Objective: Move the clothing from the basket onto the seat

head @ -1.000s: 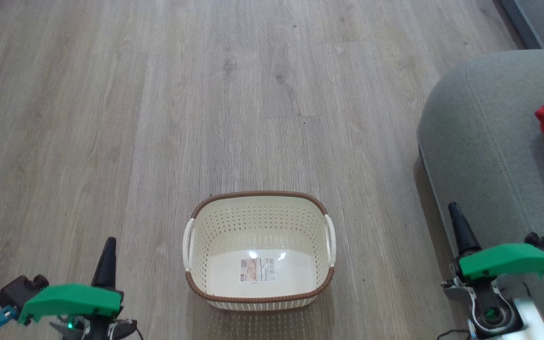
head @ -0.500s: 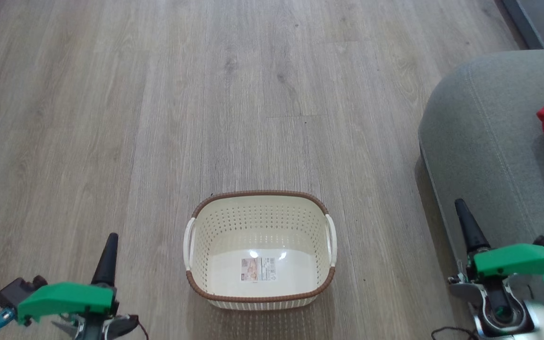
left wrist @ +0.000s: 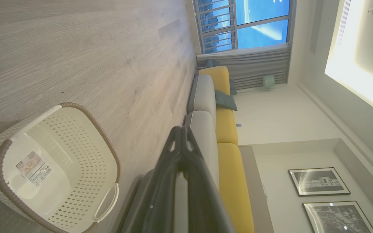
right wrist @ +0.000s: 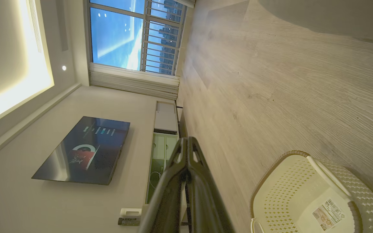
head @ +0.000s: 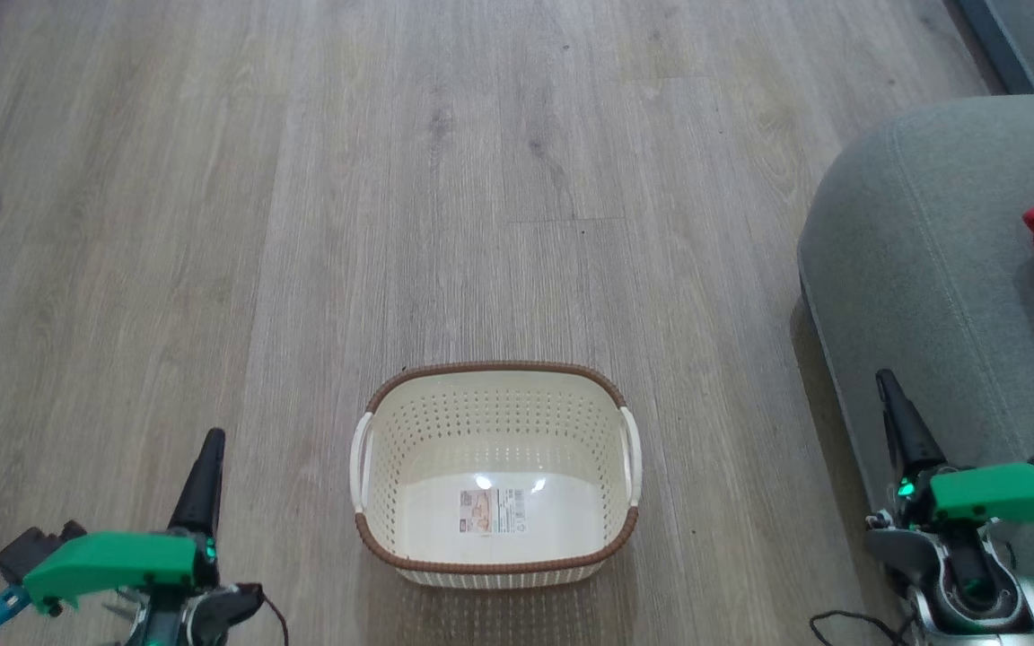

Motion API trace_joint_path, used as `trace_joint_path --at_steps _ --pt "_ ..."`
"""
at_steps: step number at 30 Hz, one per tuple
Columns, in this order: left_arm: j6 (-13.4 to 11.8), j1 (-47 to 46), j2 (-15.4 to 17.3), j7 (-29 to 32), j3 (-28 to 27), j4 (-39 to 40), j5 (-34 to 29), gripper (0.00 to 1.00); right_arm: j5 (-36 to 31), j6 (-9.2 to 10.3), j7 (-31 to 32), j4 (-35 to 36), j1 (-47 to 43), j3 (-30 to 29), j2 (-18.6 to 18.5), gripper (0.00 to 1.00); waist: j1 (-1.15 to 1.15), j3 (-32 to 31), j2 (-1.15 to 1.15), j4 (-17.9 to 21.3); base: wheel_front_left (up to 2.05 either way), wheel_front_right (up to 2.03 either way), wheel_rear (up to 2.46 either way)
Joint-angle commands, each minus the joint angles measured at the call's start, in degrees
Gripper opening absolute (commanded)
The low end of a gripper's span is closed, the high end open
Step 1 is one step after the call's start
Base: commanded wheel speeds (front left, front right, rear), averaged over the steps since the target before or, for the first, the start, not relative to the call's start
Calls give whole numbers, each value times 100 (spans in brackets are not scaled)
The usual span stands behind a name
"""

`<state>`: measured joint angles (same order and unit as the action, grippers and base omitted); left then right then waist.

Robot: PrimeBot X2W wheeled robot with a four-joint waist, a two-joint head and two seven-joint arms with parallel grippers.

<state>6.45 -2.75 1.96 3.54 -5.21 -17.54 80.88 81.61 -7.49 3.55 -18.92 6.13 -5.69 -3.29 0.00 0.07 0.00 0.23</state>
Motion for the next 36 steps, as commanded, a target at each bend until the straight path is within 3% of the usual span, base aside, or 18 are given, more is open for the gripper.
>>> trace_joint_path --at_steps 1,15,36 --pt "62 -313 83 60 -121 232 159 0 160 0 57 264 79 59 12 0 0 1 0 -2 0 0 0" --pt "102 -344 91 290 -132 344 1105 0 1032 0 289 484 8 -82 41 0 0 10 0 -22 0 0 0" --pt "103 -345 92 295 -131 348 1128 0 1054 0 294 490 6 -85 41 0 0 10 0 -23 0 0 0"
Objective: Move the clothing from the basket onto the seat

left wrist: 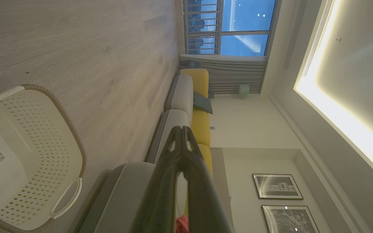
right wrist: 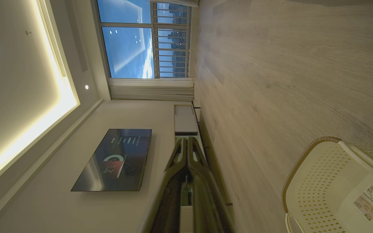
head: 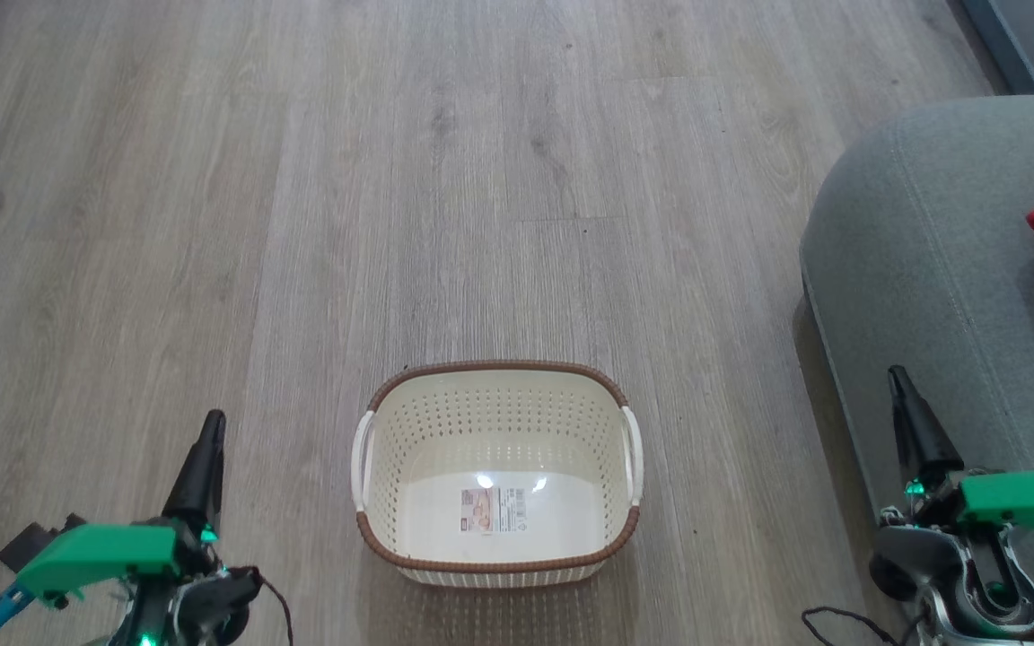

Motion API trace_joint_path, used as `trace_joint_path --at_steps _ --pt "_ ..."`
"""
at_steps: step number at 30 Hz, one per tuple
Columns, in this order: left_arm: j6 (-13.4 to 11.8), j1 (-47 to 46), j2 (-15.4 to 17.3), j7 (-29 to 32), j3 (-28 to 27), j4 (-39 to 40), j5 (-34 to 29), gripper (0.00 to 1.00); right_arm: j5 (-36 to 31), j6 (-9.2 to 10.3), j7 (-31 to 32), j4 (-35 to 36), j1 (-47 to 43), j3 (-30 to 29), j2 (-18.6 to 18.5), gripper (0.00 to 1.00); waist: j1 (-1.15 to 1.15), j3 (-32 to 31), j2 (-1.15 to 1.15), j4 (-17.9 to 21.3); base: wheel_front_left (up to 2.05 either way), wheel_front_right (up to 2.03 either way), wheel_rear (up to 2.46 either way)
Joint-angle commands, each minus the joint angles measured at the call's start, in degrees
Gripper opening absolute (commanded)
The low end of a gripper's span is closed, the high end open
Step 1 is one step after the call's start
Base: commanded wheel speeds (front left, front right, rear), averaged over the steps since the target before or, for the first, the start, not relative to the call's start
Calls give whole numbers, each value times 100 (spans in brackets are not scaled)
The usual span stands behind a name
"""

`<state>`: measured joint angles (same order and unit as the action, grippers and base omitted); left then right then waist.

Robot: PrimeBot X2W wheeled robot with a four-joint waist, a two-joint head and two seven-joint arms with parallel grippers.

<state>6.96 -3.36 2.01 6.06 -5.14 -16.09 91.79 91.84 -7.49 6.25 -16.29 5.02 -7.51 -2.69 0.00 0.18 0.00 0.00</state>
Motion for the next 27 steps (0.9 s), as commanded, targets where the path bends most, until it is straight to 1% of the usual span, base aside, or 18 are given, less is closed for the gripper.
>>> trace_joint_path --at_steps 1,27 --pt "53 -283 87 43 -139 203 37 0 32 0 25 226 116 98 -19 0 0 0 0 0 0 0 0" --pt "53 -283 87 43 -139 203 38 0 32 0 24 226 116 98 -19 0 0 0 0 0 0 0 0"
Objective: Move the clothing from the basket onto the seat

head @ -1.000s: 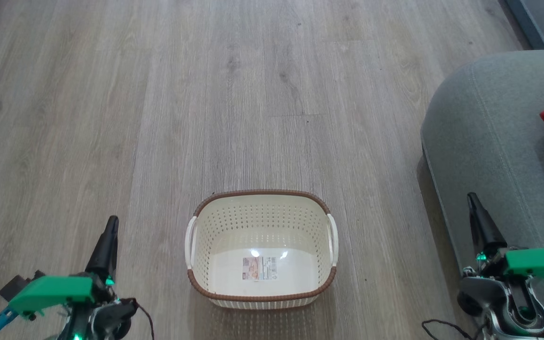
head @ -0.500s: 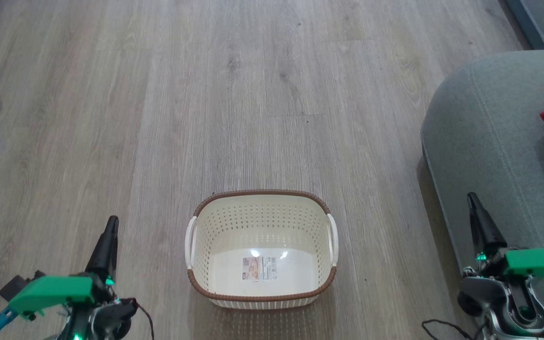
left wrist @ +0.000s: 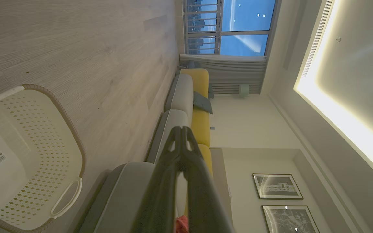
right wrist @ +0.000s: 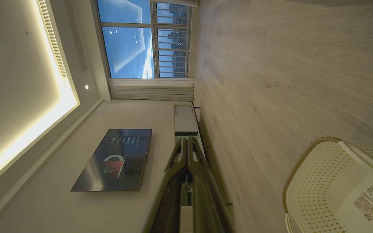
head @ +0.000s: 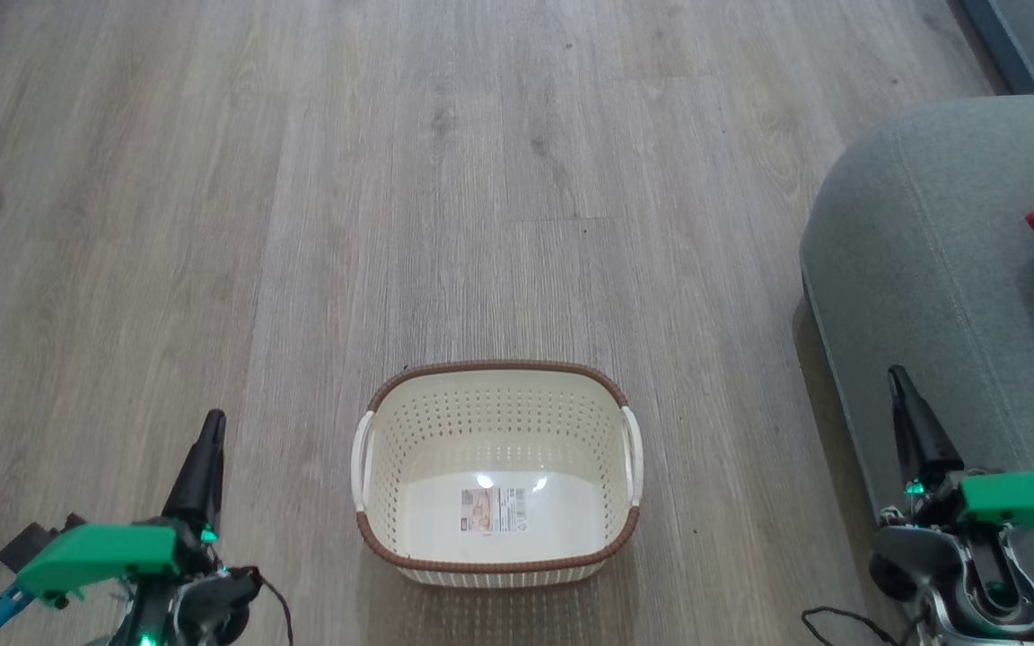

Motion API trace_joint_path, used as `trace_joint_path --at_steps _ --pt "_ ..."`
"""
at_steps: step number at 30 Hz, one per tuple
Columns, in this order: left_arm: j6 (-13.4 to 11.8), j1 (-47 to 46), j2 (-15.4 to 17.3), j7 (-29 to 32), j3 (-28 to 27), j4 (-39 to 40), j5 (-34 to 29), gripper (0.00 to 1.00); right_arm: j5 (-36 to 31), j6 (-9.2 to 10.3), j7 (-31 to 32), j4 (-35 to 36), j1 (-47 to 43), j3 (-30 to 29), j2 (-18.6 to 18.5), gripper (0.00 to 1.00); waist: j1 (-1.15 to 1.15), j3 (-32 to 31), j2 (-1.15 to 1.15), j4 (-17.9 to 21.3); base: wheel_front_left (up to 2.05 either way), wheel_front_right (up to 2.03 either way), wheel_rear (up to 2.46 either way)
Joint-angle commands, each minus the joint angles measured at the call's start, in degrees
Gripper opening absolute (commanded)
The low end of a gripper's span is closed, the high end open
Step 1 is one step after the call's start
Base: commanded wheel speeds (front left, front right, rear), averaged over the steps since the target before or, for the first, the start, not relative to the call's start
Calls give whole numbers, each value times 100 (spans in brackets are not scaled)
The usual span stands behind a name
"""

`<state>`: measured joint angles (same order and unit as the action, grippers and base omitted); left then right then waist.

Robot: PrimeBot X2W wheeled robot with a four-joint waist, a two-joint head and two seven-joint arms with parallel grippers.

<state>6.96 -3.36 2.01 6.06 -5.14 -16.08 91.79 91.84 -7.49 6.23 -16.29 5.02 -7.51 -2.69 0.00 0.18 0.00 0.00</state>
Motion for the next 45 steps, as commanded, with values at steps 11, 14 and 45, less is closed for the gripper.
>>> trace_joint_path --at_steps 11,14,45 --pt "53 -283 87 43 -138 202 38 0 32 0 25 226 116 99 -19 0 0 0 0 0 0 0 0" --pt "53 -283 87 43 -138 203 38 0 32 0 25 226 116 99 -19 0 0 0 0 0 0 0 0" --pt "53 -283 87 42 -138 203 38 0 33 0 25 226 116 99 -19 0 0 0 0 0 0 0 0"
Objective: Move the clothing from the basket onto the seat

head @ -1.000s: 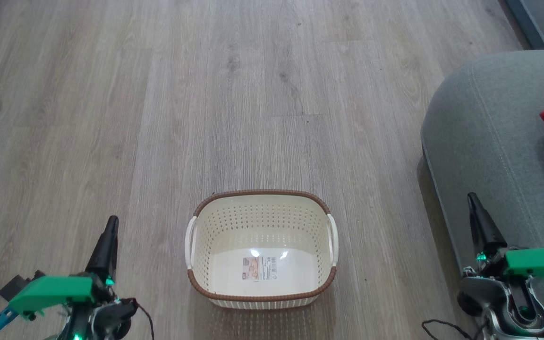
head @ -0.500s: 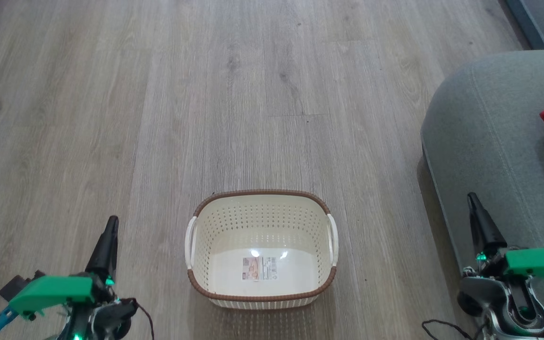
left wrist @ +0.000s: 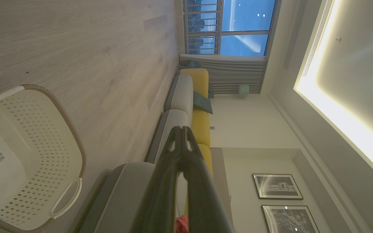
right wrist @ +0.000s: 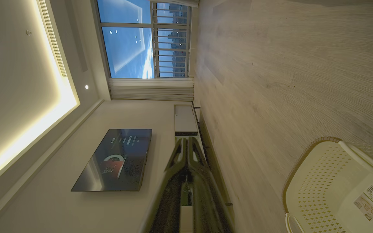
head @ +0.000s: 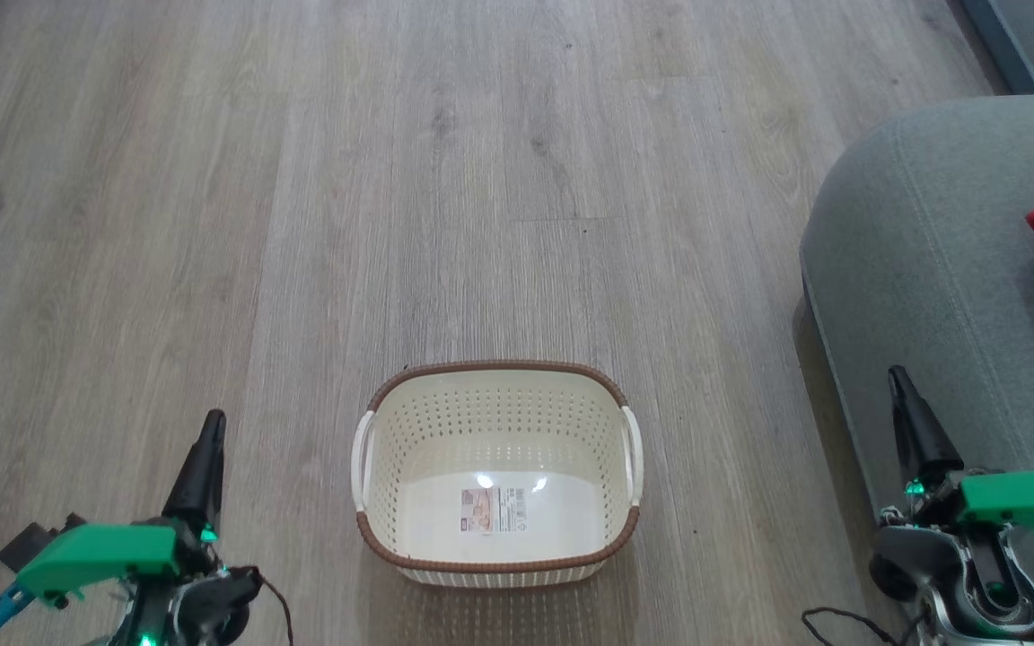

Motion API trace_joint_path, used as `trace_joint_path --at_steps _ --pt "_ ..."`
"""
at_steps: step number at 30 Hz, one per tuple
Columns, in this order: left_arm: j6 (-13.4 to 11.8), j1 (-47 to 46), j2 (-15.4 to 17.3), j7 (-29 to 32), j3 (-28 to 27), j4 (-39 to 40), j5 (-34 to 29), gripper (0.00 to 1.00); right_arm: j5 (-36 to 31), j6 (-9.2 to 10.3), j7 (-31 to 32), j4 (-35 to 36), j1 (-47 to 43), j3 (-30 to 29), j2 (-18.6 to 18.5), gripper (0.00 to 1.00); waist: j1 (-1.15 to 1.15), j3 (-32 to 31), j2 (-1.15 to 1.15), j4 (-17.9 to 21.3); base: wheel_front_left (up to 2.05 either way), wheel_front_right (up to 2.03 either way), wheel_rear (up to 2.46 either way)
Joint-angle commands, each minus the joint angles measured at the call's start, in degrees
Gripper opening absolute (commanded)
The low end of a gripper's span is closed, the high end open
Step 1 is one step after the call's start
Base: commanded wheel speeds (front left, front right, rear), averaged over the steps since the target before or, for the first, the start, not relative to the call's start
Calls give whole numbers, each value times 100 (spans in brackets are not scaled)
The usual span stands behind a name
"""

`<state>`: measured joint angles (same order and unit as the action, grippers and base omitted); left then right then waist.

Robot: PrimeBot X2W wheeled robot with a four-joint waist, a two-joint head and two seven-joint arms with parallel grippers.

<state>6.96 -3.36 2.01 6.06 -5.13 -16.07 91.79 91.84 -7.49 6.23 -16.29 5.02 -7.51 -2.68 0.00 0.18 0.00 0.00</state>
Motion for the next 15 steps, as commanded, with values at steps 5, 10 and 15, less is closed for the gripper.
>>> trace_joint_path --at_steps 5,10,15 --pt "53 -283 87 42 -139 202 39 0 33 0 25 226 116 99 -20 0 0 0 0 0 0 0 0" --pt "53 -283 87 42 -139 202 39 0 33 0 25 226 116 99 -20 0 0 0 0 0 0 0 0" --pt "53 -283 87 42 -139 202 39 0 33 0 25 226 116 99 -20 0 0 0 0 0 0 0 0"
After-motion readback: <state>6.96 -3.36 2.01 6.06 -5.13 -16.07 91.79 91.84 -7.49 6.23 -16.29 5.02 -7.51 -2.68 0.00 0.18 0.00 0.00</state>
